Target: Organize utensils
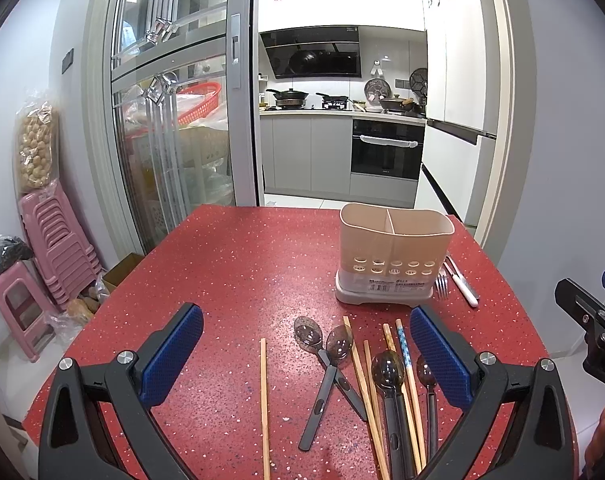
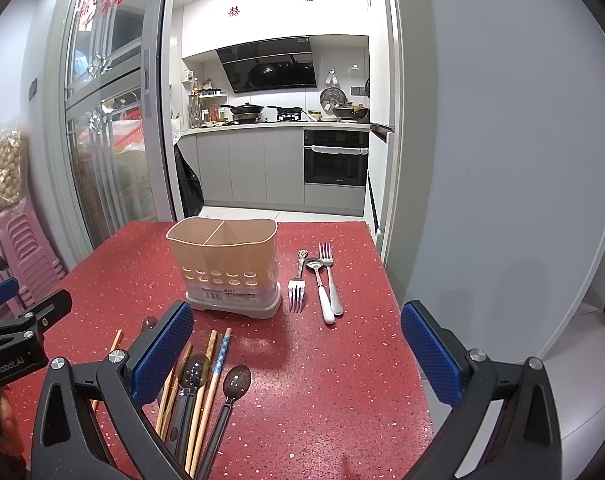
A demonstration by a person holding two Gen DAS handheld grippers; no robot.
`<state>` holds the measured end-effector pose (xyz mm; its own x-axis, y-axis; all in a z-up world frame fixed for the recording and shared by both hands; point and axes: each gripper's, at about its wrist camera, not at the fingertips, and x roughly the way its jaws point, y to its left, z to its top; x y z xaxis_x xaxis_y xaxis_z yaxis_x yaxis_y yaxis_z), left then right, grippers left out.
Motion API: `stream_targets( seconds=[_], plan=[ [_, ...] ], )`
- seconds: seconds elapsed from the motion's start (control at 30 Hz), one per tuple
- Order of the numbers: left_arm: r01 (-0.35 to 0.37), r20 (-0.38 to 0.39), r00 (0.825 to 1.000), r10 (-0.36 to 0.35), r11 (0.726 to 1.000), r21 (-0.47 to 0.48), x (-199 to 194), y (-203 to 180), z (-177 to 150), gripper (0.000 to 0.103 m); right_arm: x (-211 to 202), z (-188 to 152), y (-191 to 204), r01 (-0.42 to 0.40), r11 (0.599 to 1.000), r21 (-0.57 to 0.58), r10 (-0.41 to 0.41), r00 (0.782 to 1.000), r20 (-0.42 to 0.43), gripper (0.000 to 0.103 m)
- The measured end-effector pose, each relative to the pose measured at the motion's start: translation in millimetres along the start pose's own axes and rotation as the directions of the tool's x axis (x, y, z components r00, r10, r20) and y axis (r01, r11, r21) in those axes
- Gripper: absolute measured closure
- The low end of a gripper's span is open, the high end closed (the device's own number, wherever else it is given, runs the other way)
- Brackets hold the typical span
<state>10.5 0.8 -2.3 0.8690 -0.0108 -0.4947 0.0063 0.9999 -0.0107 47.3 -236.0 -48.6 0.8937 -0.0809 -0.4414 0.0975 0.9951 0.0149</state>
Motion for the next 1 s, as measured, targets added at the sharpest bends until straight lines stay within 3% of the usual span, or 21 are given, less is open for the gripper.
stream_targets(
  seconds=[0.67,0.83,1.0],
  plan=[
    [-0.022,-0.065,0.998,0.023,1.000,0.011,26,0,-10,0.000,23,-7,3,-0.015,1.000,-0.005,0.015,0.998,-0.064,0.000],
    [-0.046,-0.123,0.991,0.046,0.999,0.009,41,14,-19,0.000,38,-11,1,-0.043,0.999,0.011,0.044,0.990,-0.137,0.000],
    [-0.051,-0.231,0.972,0.046,0.999,-0.017,66,38,-37,0.000,66,-26,-2,-0.071,0.997,0.032,0.077,0.958,-0.275,0.000]
  ],
)
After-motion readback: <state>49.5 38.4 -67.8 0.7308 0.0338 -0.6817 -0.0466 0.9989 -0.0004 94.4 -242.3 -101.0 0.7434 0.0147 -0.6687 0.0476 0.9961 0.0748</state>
